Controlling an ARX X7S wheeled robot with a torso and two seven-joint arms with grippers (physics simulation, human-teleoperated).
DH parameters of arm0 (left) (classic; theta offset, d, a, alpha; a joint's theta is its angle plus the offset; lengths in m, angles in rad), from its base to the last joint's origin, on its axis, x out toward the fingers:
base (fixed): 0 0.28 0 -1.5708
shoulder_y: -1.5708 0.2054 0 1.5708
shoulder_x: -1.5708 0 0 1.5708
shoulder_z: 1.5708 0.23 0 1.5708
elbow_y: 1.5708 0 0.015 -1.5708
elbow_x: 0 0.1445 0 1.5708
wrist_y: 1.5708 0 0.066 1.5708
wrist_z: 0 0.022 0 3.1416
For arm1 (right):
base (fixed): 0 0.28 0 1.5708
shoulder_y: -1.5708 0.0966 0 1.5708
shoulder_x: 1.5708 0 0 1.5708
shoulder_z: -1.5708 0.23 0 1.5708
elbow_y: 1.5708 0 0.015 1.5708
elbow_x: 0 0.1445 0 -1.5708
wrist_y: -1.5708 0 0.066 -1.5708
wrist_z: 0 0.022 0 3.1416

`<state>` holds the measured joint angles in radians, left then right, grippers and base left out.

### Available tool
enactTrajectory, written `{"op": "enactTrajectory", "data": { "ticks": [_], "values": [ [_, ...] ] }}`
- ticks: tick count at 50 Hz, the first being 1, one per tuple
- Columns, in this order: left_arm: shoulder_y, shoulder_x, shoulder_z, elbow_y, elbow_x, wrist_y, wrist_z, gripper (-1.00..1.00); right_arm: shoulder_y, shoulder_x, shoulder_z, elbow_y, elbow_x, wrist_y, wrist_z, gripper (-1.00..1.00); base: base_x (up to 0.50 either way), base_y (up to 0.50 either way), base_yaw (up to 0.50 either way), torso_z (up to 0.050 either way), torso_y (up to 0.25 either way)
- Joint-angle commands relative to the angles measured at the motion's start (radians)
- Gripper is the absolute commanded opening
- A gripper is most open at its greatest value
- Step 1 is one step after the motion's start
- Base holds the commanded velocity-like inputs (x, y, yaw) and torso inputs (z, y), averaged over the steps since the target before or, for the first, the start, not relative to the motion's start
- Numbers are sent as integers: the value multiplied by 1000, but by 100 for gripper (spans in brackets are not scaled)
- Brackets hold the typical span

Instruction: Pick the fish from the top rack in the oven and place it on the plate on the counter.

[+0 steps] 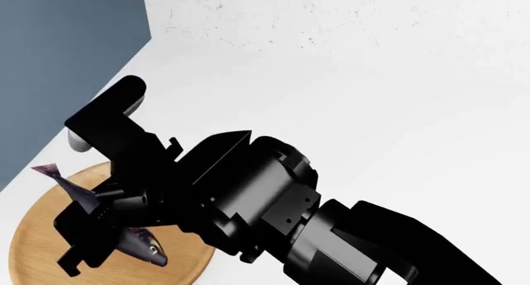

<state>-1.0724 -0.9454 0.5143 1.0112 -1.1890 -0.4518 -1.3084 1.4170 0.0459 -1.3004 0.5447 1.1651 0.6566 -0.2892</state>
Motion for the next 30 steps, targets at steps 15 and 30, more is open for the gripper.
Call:
{"op": "enactTrajectory", "data": {
  "ticks": [15,30],
  "values": [
    [-10,-2,9,-1,-2,3,-3,100,0,5,-7,-9,0,-5,-2,-100,0,0,0,0,1],
    [-9,-5,14,2,0,9,-7,100,11,-2,-7,21,0,-8,12,100,0,0,0,0,0]
  ]
}}
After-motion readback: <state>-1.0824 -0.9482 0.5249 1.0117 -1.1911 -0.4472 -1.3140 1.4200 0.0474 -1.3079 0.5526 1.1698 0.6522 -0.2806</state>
